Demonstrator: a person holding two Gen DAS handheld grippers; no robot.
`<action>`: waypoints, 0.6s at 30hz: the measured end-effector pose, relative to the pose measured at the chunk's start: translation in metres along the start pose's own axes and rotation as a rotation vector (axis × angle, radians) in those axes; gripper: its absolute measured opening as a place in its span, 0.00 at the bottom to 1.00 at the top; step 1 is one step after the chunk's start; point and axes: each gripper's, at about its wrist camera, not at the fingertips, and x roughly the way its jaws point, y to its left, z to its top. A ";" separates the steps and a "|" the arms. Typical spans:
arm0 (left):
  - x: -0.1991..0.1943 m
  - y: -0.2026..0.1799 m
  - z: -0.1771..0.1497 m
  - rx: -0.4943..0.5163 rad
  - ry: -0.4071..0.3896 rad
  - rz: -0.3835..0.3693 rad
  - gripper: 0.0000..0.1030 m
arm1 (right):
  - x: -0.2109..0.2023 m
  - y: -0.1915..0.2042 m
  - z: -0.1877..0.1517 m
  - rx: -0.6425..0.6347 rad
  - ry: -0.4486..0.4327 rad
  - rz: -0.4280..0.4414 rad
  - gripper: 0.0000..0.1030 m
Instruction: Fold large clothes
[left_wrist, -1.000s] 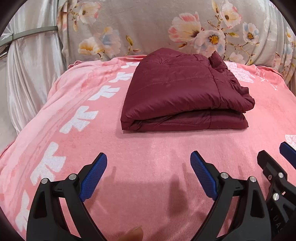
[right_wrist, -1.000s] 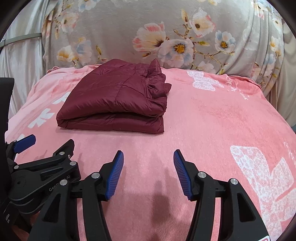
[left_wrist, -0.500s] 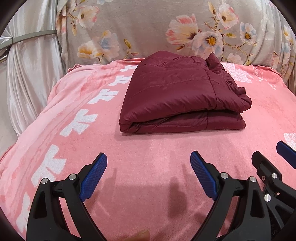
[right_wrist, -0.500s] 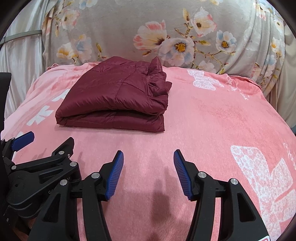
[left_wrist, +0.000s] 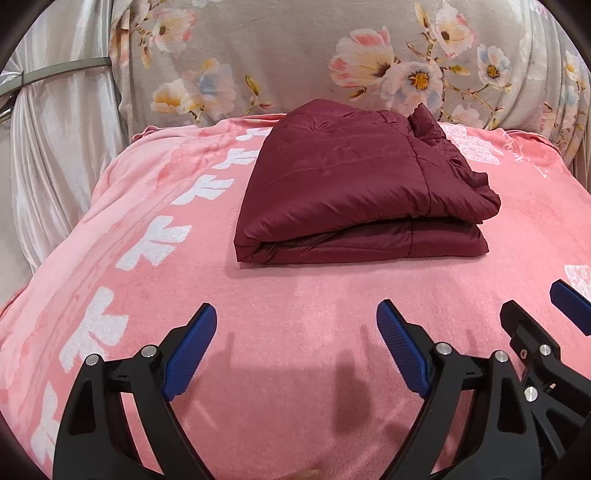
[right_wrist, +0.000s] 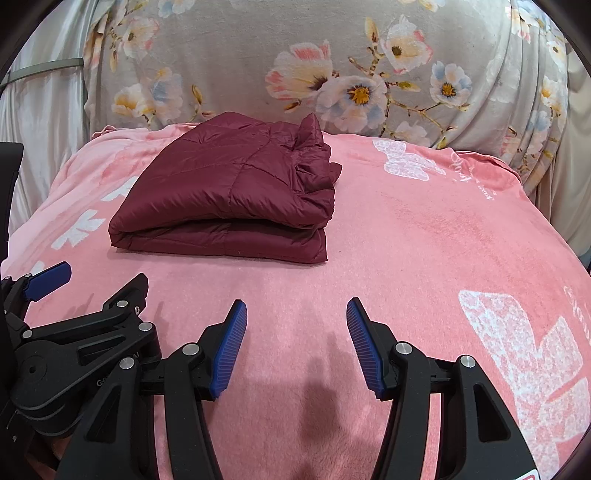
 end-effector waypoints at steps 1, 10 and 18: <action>0.000 0.000 0.000 0.000 0.000 -0.002 0.83 | 0.000 0.000 0.000 -0.001 0.000 0.001 0.54; 0.001 0.000 0.000 0.001 0.001 -0.006 0.82 | 0.000 -0.001 0.000 -0.001 0.001 0.003 0.54; 0.000 -0.002 -0.001 0.005 0.001 -0.006 0.78 | 0.000 -0.001 0.000 -0.009 -0.004 -0.002 0.54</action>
